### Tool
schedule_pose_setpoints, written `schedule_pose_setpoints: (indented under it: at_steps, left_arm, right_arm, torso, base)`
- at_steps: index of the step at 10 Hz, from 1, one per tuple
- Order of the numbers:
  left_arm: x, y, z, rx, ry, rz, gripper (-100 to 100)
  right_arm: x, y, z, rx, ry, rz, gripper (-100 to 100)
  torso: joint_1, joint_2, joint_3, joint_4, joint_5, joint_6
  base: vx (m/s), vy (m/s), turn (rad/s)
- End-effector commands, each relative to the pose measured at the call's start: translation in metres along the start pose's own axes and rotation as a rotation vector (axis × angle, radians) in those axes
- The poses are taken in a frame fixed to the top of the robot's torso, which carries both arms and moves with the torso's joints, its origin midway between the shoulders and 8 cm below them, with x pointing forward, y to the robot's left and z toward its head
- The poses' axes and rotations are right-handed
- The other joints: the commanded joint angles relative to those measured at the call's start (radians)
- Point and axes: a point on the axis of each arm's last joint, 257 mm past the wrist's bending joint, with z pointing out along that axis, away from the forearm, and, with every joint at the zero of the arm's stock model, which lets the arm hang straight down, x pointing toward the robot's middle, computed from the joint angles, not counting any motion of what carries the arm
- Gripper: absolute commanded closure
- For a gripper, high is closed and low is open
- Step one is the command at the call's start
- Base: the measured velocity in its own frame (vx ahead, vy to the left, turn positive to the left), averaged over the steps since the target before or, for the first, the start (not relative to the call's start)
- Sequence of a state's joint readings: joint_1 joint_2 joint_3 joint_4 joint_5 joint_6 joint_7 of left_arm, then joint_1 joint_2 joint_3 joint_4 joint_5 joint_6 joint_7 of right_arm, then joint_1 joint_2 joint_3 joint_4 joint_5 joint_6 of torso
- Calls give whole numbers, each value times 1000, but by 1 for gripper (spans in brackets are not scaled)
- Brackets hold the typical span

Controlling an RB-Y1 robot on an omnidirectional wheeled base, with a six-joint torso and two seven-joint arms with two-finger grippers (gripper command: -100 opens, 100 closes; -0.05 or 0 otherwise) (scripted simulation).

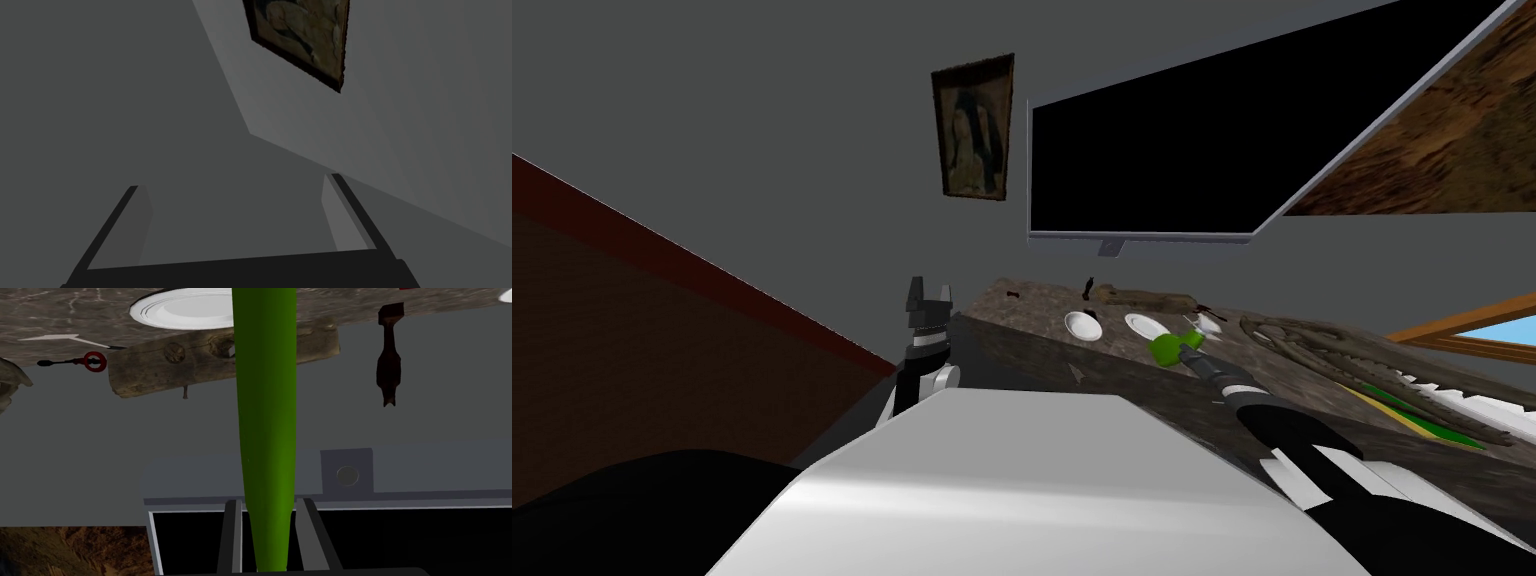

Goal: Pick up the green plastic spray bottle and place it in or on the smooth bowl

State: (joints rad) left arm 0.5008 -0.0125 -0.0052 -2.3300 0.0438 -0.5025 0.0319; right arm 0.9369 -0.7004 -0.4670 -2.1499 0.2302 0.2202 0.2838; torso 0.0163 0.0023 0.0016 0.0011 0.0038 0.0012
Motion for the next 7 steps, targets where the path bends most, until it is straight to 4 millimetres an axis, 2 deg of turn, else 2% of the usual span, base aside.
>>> schedule_pose_setpoints:
  at_steps: [1, 3, 5, 7]
  left_arm:
    - [0, 0, 0, 0, 0, 0, 0]
    - [0, 0, 0, 0, 0, 0, 0]
    - [0, 0, 0, 0, 0, 0, 0]
    - [0, 0, 0, 0, 0, 0, 0]
  right_arm:
    - [-12, -3, -3, 15, -8, 13, 100]
    - [-23, 2, -5, 19, -14, 5, 100]
    - [-26, 11, -7, 15, -9, -22, 100]
    - [-26, 18, -8, 11, 1, -52, 100]
  torso:
    - [0, 0, 0, 0, 0, 0]
    - [0, -1, -1, 0, 0, -2]
    - [-2, -9, -5, -2, 0, -4]
    - [-2, -11, -7, -3, 0, -3]
  base:
    - [-6, 207, 79]
    - [30, 179, 150]
    - [123, 159, 267]
    - [122, 155, 157]
